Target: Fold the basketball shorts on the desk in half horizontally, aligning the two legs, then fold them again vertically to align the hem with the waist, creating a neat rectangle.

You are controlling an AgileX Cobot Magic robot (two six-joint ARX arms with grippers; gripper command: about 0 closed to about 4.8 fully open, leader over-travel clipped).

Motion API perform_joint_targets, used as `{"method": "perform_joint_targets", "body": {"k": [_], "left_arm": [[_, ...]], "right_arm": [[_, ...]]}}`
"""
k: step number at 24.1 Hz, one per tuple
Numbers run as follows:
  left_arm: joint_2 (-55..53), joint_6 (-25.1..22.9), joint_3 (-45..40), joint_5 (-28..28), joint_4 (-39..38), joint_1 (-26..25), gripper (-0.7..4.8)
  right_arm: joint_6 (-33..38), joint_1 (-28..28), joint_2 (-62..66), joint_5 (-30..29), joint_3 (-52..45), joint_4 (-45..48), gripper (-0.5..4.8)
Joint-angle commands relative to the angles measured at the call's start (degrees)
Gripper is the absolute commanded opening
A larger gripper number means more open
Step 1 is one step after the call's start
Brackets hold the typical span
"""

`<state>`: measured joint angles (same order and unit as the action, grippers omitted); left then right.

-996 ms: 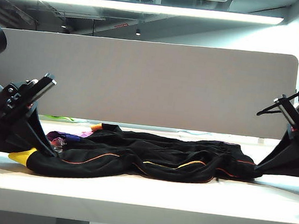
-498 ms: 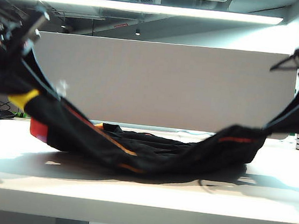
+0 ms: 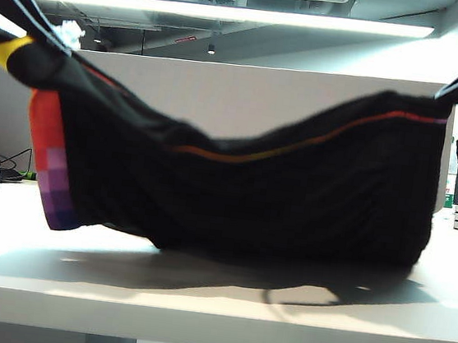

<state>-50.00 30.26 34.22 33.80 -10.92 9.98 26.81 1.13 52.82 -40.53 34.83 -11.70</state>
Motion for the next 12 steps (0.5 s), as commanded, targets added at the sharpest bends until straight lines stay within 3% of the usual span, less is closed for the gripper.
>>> {"method": "perform_joint_targets", "body": {"k": [1,12], "left_arm": [[-3.3,-0.7,4.4,-0.7,2.0,-0.1,-0.06],[-35.6,-7.5,29.0,-0.2,5.2,-0.1,-0.06]], "right_arm": [[1.0,0.1,1.0,2.3,0.5,2.5,-0.06],[1.9,1.5,15.4,8.4,8.5,9.9,-0.06]]}}
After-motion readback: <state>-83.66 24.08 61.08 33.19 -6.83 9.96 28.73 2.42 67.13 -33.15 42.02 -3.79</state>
